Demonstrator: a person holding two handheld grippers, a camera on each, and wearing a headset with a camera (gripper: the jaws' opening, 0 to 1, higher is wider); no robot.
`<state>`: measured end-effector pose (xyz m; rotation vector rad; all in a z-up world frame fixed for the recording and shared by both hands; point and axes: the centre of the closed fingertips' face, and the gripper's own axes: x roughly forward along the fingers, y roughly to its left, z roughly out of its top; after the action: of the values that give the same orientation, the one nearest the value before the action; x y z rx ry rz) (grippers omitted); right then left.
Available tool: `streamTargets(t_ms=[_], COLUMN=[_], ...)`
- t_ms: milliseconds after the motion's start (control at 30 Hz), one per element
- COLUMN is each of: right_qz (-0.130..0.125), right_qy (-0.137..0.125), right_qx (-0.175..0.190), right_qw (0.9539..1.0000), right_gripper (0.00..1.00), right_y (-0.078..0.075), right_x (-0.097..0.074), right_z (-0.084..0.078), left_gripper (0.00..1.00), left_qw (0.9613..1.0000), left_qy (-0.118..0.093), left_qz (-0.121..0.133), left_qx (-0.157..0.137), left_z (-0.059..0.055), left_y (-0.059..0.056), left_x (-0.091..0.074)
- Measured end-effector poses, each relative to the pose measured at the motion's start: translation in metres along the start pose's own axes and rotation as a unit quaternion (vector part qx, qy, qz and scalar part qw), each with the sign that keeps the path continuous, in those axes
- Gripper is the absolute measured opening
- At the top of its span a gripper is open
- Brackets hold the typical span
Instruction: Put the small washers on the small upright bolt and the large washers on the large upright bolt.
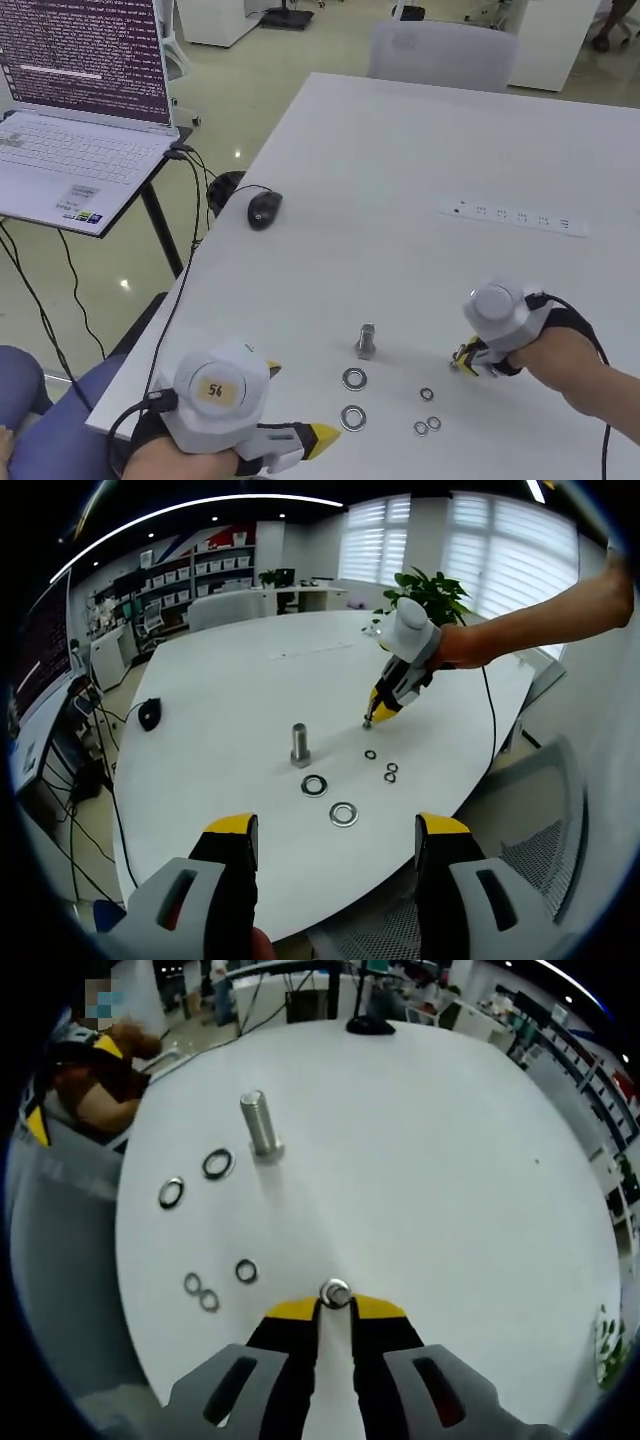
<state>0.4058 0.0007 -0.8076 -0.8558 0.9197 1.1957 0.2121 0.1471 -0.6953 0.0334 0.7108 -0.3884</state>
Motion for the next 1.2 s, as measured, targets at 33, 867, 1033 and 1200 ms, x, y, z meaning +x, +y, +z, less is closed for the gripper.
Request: streamTargets(t_ms=[33, 867, 1033, 1200], right_qz=[-0.001, 0.044, 0.054, 0.057], right_qy=[0.001, -0.039, -0.044, -0.041], right_qx=[0.000, 0.024, -0.011, -0.047], right_qw=[1.0000, 0.9980, 0.9975, 0.9965], right_gripper=[0.13, 0.14, 0.17, 0.18], right_y=[0.000, 0.046, 0.061, 0.068], right_x=[0.002, 0.007, 0.010, 0.016], right_z=[-0.001, -0.021, -0.009, 0.005], left_gripper=[0.63, 0.63, 0.63, 0.63], left_qw=[1.0000, 1.0000, 0.9999, 0.9999], left_qy=[0.000, 0.005, 0.006, 0.005], left_qz=[0.001, -0.005, -0.010, -0.010], left_qx=[0.000, 0.003, 0.007, 0.007], left_z=[0.000, 0.001, 0.001, 0.001], left_y=[0.000, 0.000, -0.003, -0.002], left_x=[0.000, 0.006, 0.007, 0.006])
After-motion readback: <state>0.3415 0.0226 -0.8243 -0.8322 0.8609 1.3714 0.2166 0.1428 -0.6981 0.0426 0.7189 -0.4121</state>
